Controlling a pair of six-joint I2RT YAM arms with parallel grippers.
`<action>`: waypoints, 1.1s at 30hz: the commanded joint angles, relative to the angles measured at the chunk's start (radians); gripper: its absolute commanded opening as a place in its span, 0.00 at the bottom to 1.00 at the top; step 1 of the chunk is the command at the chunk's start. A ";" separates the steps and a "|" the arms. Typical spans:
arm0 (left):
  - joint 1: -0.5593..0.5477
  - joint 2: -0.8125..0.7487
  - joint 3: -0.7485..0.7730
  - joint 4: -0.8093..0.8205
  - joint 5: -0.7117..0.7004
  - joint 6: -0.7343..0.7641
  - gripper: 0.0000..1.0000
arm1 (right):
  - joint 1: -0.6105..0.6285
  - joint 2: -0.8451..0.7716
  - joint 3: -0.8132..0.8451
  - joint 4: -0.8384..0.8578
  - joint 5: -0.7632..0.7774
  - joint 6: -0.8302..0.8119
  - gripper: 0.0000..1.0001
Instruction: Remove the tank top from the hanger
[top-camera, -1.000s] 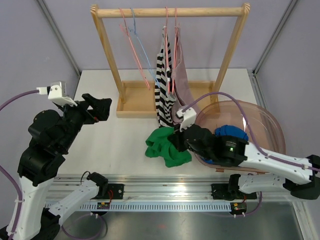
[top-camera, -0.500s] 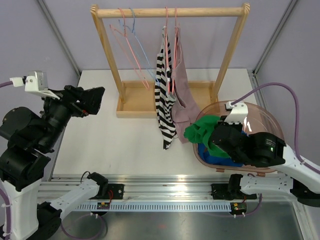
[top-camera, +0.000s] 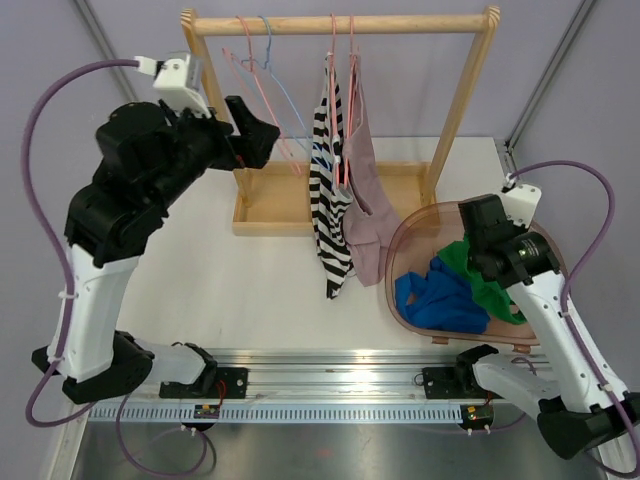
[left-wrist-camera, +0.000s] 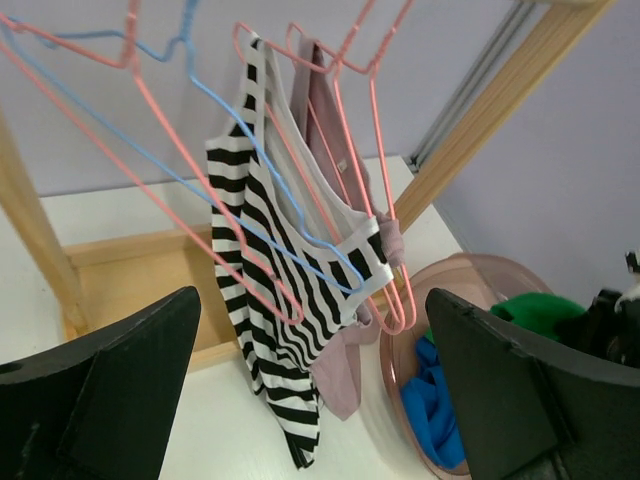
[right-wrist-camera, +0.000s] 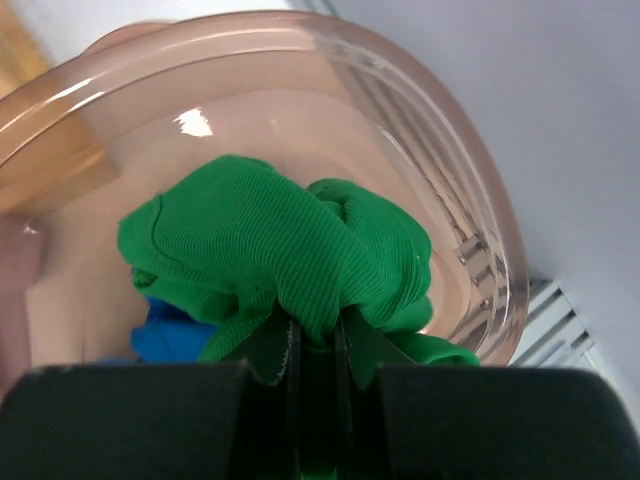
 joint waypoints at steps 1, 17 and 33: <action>-0.066 0.044 0.052 0.014 -0.050 0.031 0.99 | -0.176 0.084 0.003 0.209 -0.172 -0.179 0.07; -0.165 0.237 0.183 0.088 -0.249 0.110 0.99 | -0.179 -0.029 0.072 0.301 -0.554 -0.203 0.99; -0.154 0.490 0.295 0.301 -0.309 0.232 0.82 | -0.179 -0.270 -0.014 0.360 -0.996 -0.156 0.95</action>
